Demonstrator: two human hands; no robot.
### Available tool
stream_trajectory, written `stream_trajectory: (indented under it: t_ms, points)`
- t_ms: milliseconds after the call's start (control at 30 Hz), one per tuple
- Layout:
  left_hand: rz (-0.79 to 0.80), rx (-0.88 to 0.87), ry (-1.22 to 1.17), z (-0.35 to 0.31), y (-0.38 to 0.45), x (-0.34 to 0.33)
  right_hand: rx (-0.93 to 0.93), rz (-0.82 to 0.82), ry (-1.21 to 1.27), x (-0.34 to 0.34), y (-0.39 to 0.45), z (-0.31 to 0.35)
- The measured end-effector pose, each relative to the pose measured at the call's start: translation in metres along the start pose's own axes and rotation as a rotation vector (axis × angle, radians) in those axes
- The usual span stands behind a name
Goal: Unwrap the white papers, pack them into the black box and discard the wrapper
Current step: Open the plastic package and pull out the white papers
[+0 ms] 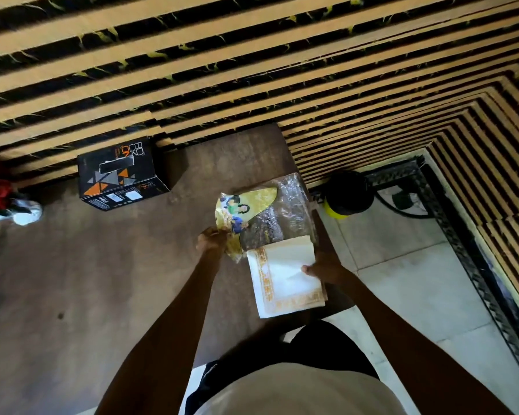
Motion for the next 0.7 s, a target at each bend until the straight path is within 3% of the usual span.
stream_trajectory:
  t_ms: [133,233,333,400,467,533,700]
  points:
    - [0.078,-0.015,0.034,0.016,0.030,-0.016,0.219,-0.215,-0.104,0.004,-0.003,0.004]
    - [0.185,-0.092,0.013,0.004,0.013,-0.018,0.231,-0.453,-0.268,0.011,-0.017,0.015]
    - [0.145,-0.223,0.014,-0.020,-0.022,0.005,0.424,-0.633,-0.373,0.018,-0.029,0.038]
    - [0.112,-0.306,0.160,-0.014,-0.021,0.022,0.505,-0.590,-0.294,0.015,-0.032,0.064]
    - [0.157,-0.450,0.098,-0.004,-0.011,0.038,0.589,-0.551,-0.261,0.002,-0.030,0.092]
    - [0.099,-0.543,0.113,0.003,0.001,0.058,0.640,-0.498,-0.208,-0.019,-0.027,0.125]
    - [0.013,-0.526,0.096,-0.015,0.044,0.113,0.570,-0.284,-0.130,-0.082,-0.002,0.194]
Point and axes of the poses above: each hand's wrist, its own y-axis towards the middle knuckle, its own x-axis out of the back of the hand, z = x × y, the point moved 4 cm from there along y, towards the middle knuckle, and after that the axes turned 15 degrees about -z, right-handed, at the moved point
